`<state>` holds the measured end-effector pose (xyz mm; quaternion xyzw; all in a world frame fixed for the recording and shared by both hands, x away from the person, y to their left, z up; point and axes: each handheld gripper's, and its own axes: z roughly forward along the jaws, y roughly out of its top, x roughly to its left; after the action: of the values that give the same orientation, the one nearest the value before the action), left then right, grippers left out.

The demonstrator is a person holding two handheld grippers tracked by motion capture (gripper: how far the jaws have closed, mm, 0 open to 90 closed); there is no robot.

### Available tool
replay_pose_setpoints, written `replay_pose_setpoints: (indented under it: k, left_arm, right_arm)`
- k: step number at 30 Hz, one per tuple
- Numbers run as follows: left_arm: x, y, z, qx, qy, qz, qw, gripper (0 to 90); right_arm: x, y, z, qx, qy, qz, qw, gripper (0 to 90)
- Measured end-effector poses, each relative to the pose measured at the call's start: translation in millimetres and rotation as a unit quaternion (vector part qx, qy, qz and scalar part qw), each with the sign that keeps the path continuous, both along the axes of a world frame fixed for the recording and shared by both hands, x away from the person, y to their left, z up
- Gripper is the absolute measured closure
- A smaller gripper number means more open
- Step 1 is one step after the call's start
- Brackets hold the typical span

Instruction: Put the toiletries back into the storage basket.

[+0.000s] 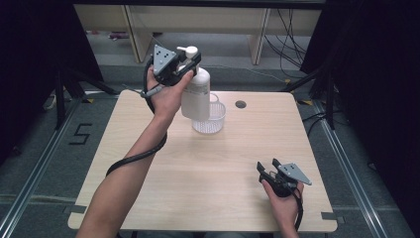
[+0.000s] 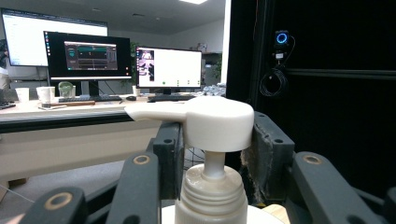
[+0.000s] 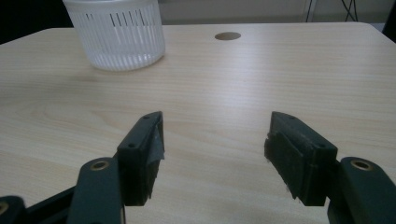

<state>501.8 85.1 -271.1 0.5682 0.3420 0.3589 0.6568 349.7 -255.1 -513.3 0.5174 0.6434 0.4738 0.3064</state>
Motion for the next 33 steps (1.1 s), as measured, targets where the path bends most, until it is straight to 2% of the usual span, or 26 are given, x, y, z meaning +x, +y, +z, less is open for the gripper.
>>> replay_pose_setpoints:
  k: [9,12,14,16,17,18,20,21,23,24,28,29,32,33]
  left_arm:
    - [7.9,-3.4,-0.4,0.0,0.003,0.003,1.0,59.2]
    - [10.8,-4.2,-0.2,0.002,0.002,0.003,1.0,59.2]
    - [10.2,-6.5,-0.5,-0.009,0.015,0.003,0.9998,59.2]
    - [11.5,-7.5,0.1,-0.007,0.014,0.003,0.9999,59.2]
    - [14.3,-6.7,1.0,0.003,0.0,0.002,1.0,59.2]
    - [14.2,-7.9,0.5,-0.001,0.008,0.005,1.0,59.2]
    - [15.8,-8.8,0.3,-0.001,0.008,0.004,1.0,59.2]
    - [18.2,-8.9,0.6,0.003,0.0,0.0,1.0,59.2]
    - [20.3,-10.0,0.2,0.004,0.0,-0.001,1.0,59.2]
    - [21.1,-10.6,-0.1,0.003,0.0,-0.001,1.0,59.2]
    - [24.5,-12.6,-1.4,0.006,0.0,0.001,1.0,59.2]
    - [23.8,-13.9,-2.3,0.0,0.009,0.002,1.0,59.2]
    - [27.4,-14.7,-3.0,0.006,0.003,0.0,1.0,59.2]
    - [28.3,-15.3,-3.4,0.006,0.003,0.0,1.0,59.2]
  right_arm:
    - [0.2,-0.2,-0.1,0.0,-0.001,0.001,1.0,37.4]
    - [-0.5,1.1,0.0,0.007,0.006,-0.003,1.0,37.4]
    - [-0.4,1.1,-0.1,0.008,0.005,-0.003,1.0,37.4]
    - [-0.6,1.1,0.0,0.007,0.005,-0.004,1.0,37.4]
    - [-0.3,-0.1,0.1,-0.001,0.0,-0.003,1.0,37.4]
    - [-0.3,-0.1,0.1,-0.001,0.001,-0.003,1.0,37.4]
    - [-1.0,1.2,0.1,0.01,0.008,-0.005,0.9999,37.4]
    - [-1.0,0.9,0.0,0.009,0.007,-0.005,0.9999,37.4]
    - [-1.7,2.0,0.2,0.014,0.011,-0.008,0.9998,37.4]
    - [-0.8,0.7,-0.1,0.008,0.006,-0.004,0.9999,37.4]
    - [-1.0,1.1,0.1,0.01,0.008,-0.005,0.9999,37.4]
    - [-1.1,1.2,0.2,0.01,0.009,-0.005,0.9999,37.3]
    - [-0.4,-0.3,0.2,-0.003,0.001,-0.002,1.0,37.3]
    - [-1.7,2.1,0.3,0.013,0.011,-0.007,0.9998,37.3]
